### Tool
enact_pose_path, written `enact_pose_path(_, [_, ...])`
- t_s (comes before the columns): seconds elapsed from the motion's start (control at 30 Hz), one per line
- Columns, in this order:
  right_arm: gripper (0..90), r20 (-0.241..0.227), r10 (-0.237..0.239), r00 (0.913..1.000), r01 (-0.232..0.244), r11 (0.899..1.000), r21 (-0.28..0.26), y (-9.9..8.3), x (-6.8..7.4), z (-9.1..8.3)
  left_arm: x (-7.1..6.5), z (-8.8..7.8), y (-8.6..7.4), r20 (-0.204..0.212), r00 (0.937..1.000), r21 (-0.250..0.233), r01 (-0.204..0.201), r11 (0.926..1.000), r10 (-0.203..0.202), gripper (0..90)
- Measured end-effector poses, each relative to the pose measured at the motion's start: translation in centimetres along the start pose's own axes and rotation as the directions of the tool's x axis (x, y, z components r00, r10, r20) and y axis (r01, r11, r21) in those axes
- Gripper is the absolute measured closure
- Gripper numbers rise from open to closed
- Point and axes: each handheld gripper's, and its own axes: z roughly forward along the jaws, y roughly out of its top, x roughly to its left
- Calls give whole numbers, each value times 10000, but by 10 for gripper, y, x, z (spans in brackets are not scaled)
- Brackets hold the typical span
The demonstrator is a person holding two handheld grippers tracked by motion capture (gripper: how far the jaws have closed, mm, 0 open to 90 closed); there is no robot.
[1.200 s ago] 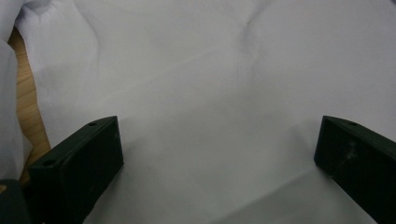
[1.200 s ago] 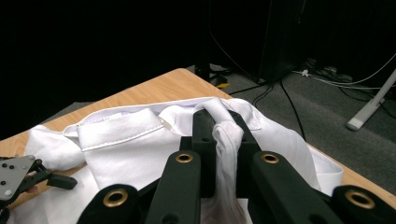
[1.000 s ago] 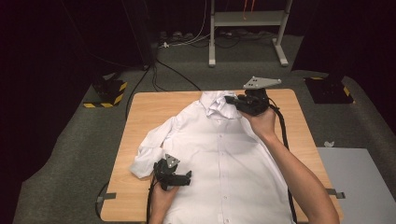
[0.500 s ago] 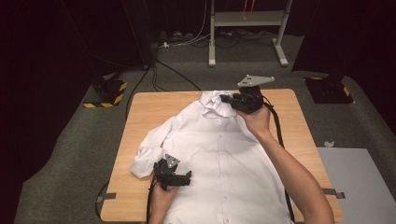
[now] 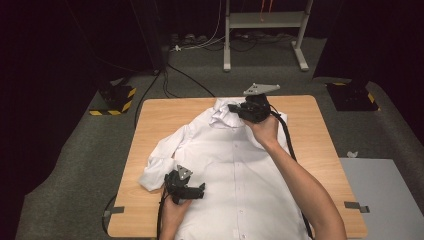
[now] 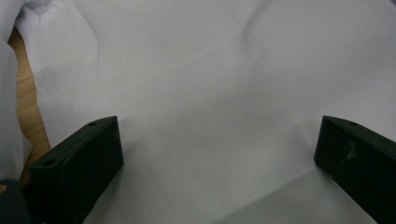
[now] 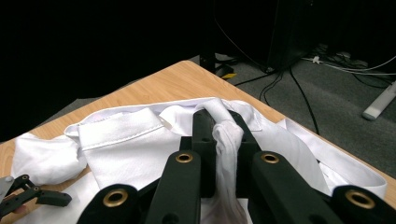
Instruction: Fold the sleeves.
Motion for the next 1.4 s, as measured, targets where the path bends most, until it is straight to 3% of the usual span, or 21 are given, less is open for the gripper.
enact_pose_path(0.83, [853, 145, 272, 9995, -281, 9974, 658, -16, 1, 49, 0, 0, 0, 8, 10000, -6, 19, 10000, -19, 10])
enact_pose_path(1.4, [851, 233, 224, 9995, -250, 9929, 1160, -31, 12, 82, 0, 0, 0, 4, 10000, -12, 18, 10000, -18, 10])
